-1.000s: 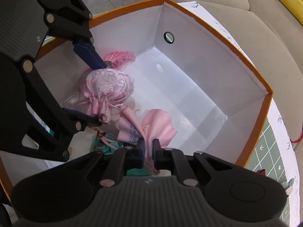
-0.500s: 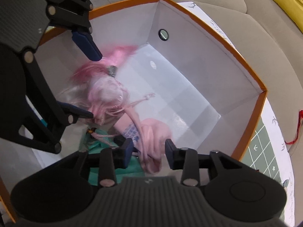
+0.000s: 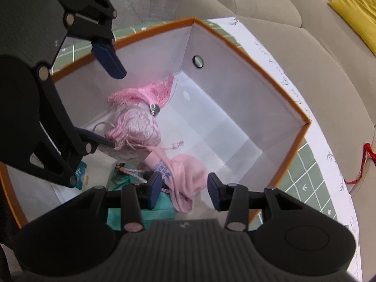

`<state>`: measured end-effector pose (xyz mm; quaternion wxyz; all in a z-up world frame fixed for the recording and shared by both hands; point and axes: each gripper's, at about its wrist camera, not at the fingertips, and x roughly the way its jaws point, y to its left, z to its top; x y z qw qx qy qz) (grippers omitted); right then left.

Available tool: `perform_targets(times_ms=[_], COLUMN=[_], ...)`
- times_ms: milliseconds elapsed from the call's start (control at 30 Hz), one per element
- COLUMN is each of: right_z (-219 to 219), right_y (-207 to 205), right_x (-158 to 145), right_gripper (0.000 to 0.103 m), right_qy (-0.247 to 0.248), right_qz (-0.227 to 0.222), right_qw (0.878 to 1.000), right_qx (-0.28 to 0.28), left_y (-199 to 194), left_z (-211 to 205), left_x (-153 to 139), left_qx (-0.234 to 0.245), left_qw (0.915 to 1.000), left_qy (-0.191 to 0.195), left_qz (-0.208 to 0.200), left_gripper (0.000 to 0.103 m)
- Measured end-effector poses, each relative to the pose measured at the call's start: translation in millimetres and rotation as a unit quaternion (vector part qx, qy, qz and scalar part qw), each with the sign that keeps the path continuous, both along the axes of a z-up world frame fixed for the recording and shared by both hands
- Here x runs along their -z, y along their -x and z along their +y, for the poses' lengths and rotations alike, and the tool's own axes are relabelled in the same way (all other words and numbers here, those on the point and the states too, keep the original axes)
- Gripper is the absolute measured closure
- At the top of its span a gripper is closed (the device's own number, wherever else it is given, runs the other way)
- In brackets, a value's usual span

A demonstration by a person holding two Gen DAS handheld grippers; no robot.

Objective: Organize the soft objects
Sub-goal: 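Lower the pink pouch into the orange box while the right tool lowers the pink cloth, then open both tools and withdraw them from the orange box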

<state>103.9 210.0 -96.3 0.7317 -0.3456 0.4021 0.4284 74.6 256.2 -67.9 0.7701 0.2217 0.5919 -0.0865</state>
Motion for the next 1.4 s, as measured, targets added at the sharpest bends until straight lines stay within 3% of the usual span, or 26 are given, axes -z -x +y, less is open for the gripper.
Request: perform_targets(times_ms=[200, 700, 967, 1400], right_z=[-9.6, -65.4, -159.9, -354.3], right_y=[2.1, -1.8, -7.6, 4.8], right_x=[-16.2, -53.8, -86.3, -99.0], right_gripper=[0.060, 0.057, 0.054, 0.051], right_qy=[-0.020, -0.072, -0.118, -0.181], right_qz=[-0.002, -0.013, -0.032, -0.051], right_qw=[1.000, 0.997, 0.990, 0.959], right_qx=[0.006, 0.034, 0.073, 0.213], left_y=[6.2, 35.5, 62.3, 49.1], left_z=[-7.2, -12.7, -40.5, -117.0], left_x=[-6.8, -46.1, -78.2, -74.8], left_qx=[0.001, -0.049, -0.061, -0.002], left_qw=[1.0000, 0.9948, 0.9815, 0.9758], left_qy=[-0.001, 0.034, 0.109, 0.158], left_qz=[-0.006, -0.083, -0.145, -0.151], left_gripper=[0.019, 0.019, 0.018, 0.016])
